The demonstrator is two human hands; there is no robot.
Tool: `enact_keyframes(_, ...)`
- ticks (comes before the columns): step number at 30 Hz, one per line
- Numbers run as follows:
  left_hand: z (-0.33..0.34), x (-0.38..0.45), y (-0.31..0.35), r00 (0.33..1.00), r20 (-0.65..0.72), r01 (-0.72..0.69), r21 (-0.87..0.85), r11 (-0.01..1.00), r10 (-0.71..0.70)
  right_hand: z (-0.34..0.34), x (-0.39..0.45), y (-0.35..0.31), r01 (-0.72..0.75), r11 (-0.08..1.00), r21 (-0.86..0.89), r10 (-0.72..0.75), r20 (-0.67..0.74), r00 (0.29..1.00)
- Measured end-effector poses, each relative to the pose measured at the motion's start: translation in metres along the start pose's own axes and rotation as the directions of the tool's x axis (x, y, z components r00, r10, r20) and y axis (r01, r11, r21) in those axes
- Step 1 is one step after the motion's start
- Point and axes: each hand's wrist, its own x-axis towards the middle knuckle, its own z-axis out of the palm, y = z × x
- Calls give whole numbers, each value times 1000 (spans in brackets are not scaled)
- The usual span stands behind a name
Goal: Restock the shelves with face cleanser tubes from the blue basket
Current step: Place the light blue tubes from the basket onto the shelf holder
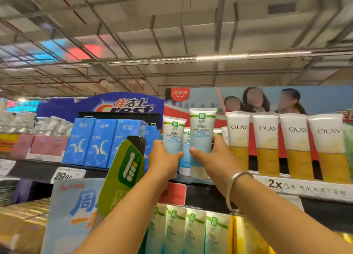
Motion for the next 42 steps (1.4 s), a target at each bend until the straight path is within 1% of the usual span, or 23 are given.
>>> enact_keyframes(2,5,11,3,1000,-21,18,22,1000,-17,3,11,4,-7,996,-94,6,-12,1000)
enact_keyframes(3,8,15,3,1000,-9,29,28,999,-29,4,15,6,-26,992,-125,24,-21,999)
enact_keyframes(5,15,20,2,998,43,54,31,998,-55,3,22,11,-90,985,-150,85,-36,996)
enact_keyframes(7,20,23,1,996,61,64,61,996,-68,2,30,15,-160,972,-169,152,-57,987)
enact_keyframes(11,22,27,2,996,12,87,180,980,-91,4,46,15,-272,916,-296,251,-106,962)
enact_keyframes(14,19,29,-1,996,-1,81,292,953,-84,10,54,16,-312,874,-373,289,-119,950)
enact_keyframes(16,18,30,0,997,3,69,346,936,-74,11,58,17,-308,856,-415,285,-119,951)
enact_keyframes(20,19,35,4,996,37,63,386,920,-84,12,61,22,-277,870,-407,259,-100,961)
enact_keyframes(23,19,39,5,995,37,74,355,932,-93,12,62,23,-256,857,-447,243,-88,966)
enact_keyframes(26,21,40,3,995,26,86,326,942,-100,11,63,24,-248,844,-476,258,-46,965)
enact_keyframes(29,25,42,-3,992,22,108,315,943,-121,12,64,27,-248,809,-533,256,-59,965)
enact_keyframes(34,27,48,-16,991,-19,127,363,923,-129,16,64,35,-254,794,-553,262,-66,963)
enact_keyframes(38,36,48,-17,992,8,114,394,912,-128,8,64,38,-275,776,-568,279,-82,957)
enact_keyframes(42,44,45,-16,989,21,130,374,918,-149,1,68,41,-287,758,-586,284,-99,954)
